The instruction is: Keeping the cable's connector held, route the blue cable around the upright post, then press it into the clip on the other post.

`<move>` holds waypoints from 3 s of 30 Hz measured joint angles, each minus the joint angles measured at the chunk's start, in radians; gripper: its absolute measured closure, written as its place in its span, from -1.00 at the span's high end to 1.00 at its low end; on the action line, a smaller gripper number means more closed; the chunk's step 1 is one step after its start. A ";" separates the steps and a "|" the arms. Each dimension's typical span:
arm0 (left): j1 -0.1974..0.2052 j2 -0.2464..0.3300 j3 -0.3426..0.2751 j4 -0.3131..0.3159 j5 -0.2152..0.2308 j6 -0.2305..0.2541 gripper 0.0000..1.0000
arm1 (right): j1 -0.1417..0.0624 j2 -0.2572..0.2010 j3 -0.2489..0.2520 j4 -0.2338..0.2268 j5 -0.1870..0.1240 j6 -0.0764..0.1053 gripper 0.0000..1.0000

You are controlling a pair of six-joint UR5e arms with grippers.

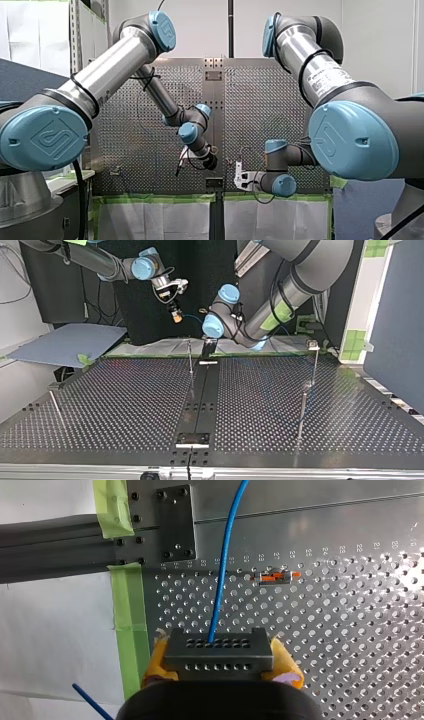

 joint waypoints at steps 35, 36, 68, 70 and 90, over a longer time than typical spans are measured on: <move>-0.057 0.000 0.000 0.029 0.013 0.015 -0.07 | 0.007 0.000 -0.016 0.016 0.001 0.031 -1.00; -0.058 0.000 0.000 0.031 0.008 0.017 -0.31 | 0.007 0.000 -0.016 0.016 0.001 0.031 -1.00; -0.053 -0.001 0.000 0.121 -0.161 0.101 -1.00 | -0.017 0.000 -0.034 0.012 0.014 0.028 -1.00; -0.052 -0.001 0.000 0.140 -0.166 0.087 -1.00 | -0.021 0.001 -0.038 0.011 0.015 0.025 -1.00; -0.026 -0.052 0.000 0.325 -0.126 -0.046 -1.00 | -0.064 0.013 -0.086 0.019 0.071 -0.003 -1.00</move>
